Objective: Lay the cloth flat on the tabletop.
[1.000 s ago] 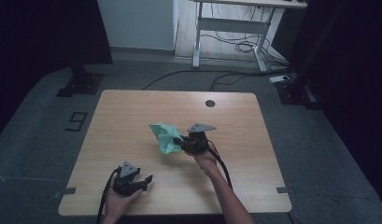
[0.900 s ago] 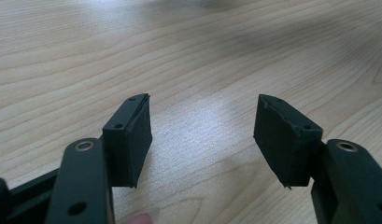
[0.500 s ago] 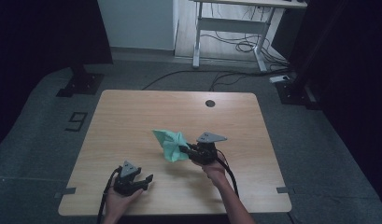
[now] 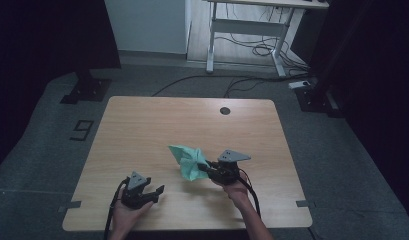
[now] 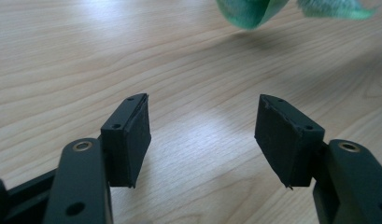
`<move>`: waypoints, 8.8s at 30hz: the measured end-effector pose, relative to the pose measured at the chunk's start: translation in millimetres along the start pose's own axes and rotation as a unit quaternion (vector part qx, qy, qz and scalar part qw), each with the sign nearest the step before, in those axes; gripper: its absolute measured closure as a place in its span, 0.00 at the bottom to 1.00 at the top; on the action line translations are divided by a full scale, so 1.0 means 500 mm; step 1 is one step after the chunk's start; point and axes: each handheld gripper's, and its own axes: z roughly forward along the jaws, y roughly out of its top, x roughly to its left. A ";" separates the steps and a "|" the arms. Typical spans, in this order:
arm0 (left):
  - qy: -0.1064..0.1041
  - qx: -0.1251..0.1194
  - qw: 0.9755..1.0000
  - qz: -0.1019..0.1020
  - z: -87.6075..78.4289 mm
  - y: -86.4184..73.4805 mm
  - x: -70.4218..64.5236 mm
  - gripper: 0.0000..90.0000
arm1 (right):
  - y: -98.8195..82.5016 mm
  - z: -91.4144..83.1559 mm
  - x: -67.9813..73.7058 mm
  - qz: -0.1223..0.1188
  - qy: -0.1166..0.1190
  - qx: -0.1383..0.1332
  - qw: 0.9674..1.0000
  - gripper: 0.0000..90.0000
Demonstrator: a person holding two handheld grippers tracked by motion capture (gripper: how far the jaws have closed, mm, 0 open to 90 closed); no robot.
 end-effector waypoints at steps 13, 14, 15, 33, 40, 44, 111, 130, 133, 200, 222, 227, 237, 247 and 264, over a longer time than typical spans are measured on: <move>-0.013 -0.014 1.000 -0.004 0.004 0.017 -0.002 0.39 | -0.025 -0.029 0.016 -0.015 0.007 0.008 1.000 0.87; -0.013 -0.014 1.000 -0.004 0.004 0.017 -0.002 0.39 | -0.025 -0.029 0.016 -0.015 0.007 0.008 1.000 0.87; -0.014 -0.015 1.000 -0.004 0.004 0.020 -0.002 0.39 | -0.026 -0.030 0.017 -0.015 0.007 0.008 1.000 0.87; -0.059 -0.026 0.998 0.003 0.043 0.096 -0.014 0.38 | -0.065 -0.072 0.027 -0.017 0.025 0.023 0.999 0.87; -0.067 -0.028 0.997 0.000 0.050 0.118 -0.011 0.37 | -0.068 -0.077 0.032 -0.023 0.032 0.024 0.999 0.87; -0.071 -0.031 0.997 0.002 0.049 0.127 -0.010 0.37 | -0.065 -0.081 0.032 -0.025 0.033 0.022 0.999 0.87; -0.083 -0.046 0.995 0.037 -0.002 0.107 -0.026 1.00 | -0.089 -0.136 -0.017 0.009 -0.048 0.025 0.999 0.60; -0.081 -0.081 0.993 0.026 -0.067 0.100 -0.006 1.00 | -0.062 -0.188 -0.036 0.025 -0.069 0.005 0.997 0.85; -0.081 -0.073 0.994 0.028 -0.064 0.095 -0.006 1.00 | -0.083 -0.176 -0.073 0.060 -0.082 0.037 0.994 0.83; -0.059 -0.067 0.996 0.023 -0.065 0.103 0.001 1.00 | -0.048 -0.170 0.079 -0.057 0.003 0.036 0.998 0.95; -0.076 -0.111 0.990 0.040 -0.157 0.129 -0.016 0.99 | 0.048 -0.262 0.133 -0.098 0.004 -0.053 0.994 0.95; -0.081 -0.123 0.988 0.057 -0.195 0.136 -0.034 0.99 | 0.058 -0.286 0.153 -0.098 0.020 -0.074 0.992 0.95; -0.079 -0.075 0.993 0.043 -0.140 0.154 -0.014 0.99 | 0.069 -0.246 0.093 -0.072 -0.009 -0.052 0.996 0.94; -0.077 -0.045 0.995 0.038 -0.081 0.159 -0.005 0.98 | 0.037 -0.197 0.019 -0.023 -0.031 -0.035 0.999 0.94; -0.032 0.015 0.999 0.031 0.065 0.220 0.074 0.89 | 0.077 -0.051 -0.121 0.009 -0.077 0.036 0.996 0.90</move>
